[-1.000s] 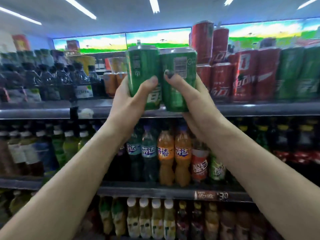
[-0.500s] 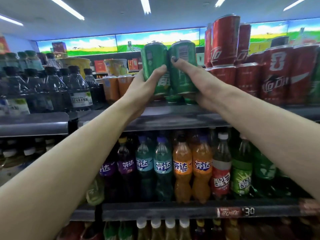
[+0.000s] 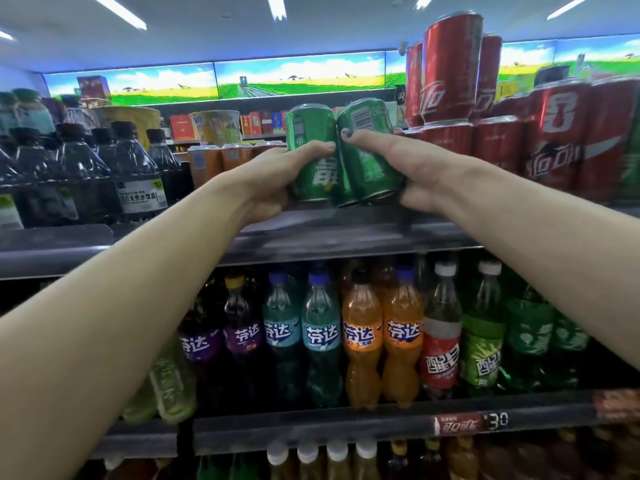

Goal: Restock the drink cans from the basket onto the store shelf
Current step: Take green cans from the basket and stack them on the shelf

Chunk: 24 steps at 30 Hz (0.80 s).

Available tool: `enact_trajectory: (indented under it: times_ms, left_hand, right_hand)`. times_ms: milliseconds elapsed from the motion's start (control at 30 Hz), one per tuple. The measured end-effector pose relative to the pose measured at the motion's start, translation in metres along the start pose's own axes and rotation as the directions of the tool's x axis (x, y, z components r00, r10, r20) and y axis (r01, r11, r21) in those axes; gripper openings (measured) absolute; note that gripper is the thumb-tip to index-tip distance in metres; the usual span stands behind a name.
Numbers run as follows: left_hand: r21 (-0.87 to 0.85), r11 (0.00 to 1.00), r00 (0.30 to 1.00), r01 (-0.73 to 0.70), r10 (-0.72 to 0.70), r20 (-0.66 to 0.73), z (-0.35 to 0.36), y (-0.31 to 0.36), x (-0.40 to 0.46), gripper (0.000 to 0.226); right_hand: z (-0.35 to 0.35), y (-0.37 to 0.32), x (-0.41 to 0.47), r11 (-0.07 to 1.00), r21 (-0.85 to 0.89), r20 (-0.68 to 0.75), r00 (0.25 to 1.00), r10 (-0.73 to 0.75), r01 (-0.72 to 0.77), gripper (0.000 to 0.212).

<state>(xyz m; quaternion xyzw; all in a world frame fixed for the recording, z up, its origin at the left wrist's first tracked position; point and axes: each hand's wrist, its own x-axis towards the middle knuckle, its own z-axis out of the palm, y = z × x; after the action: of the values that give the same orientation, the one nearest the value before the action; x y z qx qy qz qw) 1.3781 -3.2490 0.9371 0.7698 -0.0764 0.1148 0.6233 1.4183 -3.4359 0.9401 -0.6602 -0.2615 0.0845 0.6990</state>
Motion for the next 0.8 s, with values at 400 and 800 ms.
enact_trajectory:
  times_ms: [400,800]
  left_hand:
    - [-0.001,1.0,0.999,0.02,-0.02,0.032,0.004,0.003,0.001,0.04]
    - [0.086,0.996,1.0,0.007,-0.007,0.001,0.017,0.002,0.006,0.06]
  right_hand:
    - [-0.014,0.01,0.024,0.927,-0.376,-0.126,0.99,-0.059,0.007,0.145]
    - [-0.011,0.004,-0.015,0.68,-0.729,-0.182,0.934,-0.307,0.081,0.087]
